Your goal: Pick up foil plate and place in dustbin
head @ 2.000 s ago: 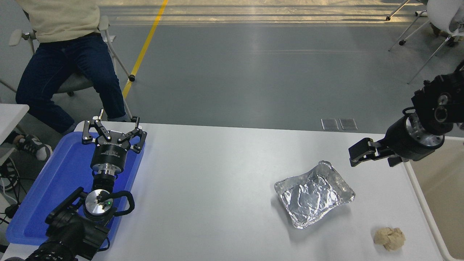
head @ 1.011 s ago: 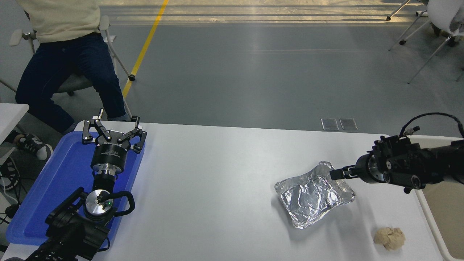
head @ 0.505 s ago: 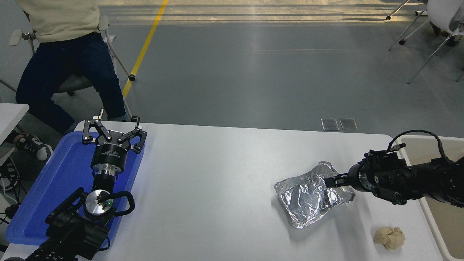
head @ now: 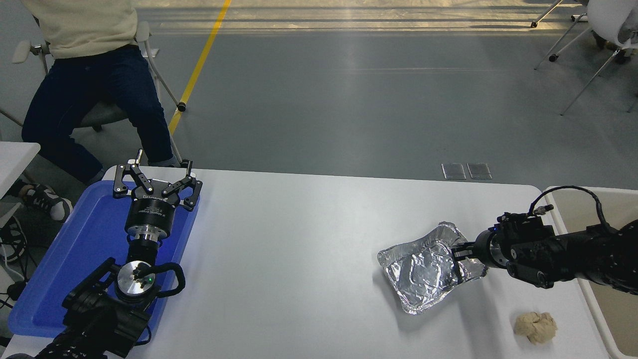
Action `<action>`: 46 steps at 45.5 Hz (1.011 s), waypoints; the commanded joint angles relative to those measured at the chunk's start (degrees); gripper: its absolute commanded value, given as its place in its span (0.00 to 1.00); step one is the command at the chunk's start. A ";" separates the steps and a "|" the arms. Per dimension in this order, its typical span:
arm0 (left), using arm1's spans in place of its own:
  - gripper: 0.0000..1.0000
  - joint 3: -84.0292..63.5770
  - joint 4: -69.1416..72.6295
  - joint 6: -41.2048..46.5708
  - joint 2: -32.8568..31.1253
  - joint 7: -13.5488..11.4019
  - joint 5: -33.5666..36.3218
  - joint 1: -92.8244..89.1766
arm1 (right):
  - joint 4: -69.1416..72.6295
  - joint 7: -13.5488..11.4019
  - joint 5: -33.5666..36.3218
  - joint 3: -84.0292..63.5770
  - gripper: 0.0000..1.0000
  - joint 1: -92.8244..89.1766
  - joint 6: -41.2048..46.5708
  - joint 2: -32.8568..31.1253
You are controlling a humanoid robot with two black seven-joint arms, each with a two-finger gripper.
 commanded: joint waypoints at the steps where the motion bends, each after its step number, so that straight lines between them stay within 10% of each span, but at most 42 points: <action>1: 1.00 0.00 0.00 0.00 0.00 0.00 0.00 0.00 | 0.26 0.39 -0.03 0.01 0.00 0.09 -0.09 0.10; 46: 1.00 0.00 -0.09 0.00 0.00 0.09 0.00 0.00 | 41.21 0.65 2.60 -19.67 0.00 49.91 10.02 -18.89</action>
